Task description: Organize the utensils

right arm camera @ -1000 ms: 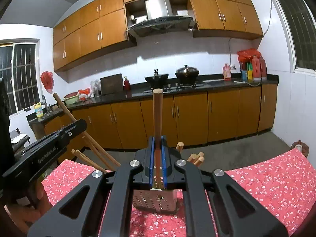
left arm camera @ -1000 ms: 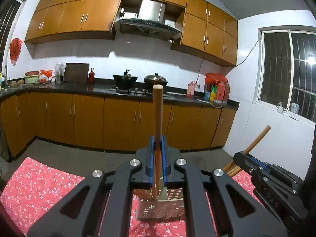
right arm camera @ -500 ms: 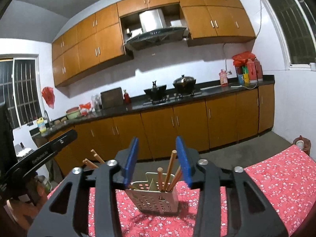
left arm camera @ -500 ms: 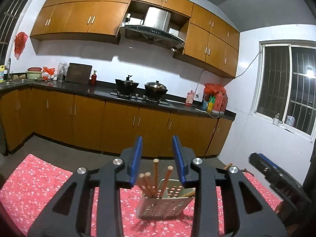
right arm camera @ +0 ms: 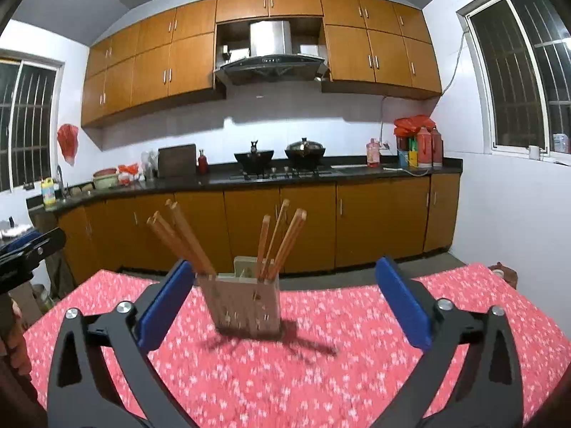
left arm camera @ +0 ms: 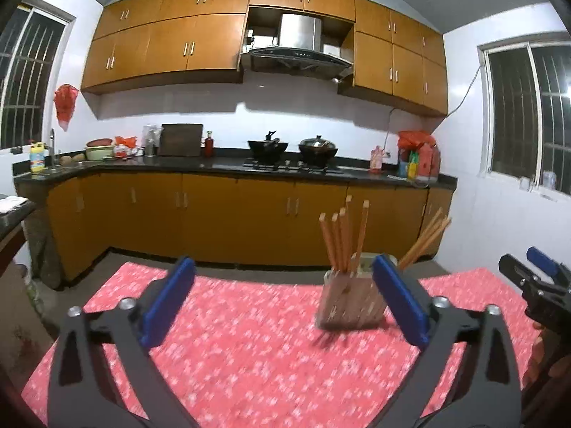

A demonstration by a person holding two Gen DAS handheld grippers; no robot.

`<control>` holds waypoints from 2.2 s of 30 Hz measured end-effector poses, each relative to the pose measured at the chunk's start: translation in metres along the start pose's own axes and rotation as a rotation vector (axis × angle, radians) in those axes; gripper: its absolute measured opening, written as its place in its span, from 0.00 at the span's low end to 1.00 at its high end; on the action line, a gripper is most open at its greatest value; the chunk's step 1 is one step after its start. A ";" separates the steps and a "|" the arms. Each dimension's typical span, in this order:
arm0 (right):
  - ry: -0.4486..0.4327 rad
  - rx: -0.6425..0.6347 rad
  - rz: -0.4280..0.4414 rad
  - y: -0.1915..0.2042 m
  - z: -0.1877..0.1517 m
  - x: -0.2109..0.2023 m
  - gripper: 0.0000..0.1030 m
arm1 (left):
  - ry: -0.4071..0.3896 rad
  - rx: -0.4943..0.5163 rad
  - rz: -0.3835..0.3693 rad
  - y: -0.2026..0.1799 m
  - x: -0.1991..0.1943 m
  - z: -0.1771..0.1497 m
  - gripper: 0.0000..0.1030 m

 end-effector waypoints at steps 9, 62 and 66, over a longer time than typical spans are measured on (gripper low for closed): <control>0.052 -0.090 -0.029 0.016 -0.056 -0.028 0.98 | 0.060 0.016 0.074 -0.002 -0.029 -0.060 0.96; 0.147 -0.059 -0.052 0.003 -0.114 -0.046 0.98 | 0.124 0.057 0.071 -0.034 -0.039 -0.116 0.96; 0.148 -0.058 -0.052 0.002 -0.114 -0.047 0.98 | 0.124 0.057 0.072 -0.034 -0.039 -0.115 0.96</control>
Point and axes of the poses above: each gripper's, at about its wrist camera, not at the fingertips, and x roughly the way its jaws point, y to its left, z to its top, the point moved 6 cm from there along x, roughly the way its jaws point, and after that the axes turned 12 degrees about -z, right-handed, at the moved point
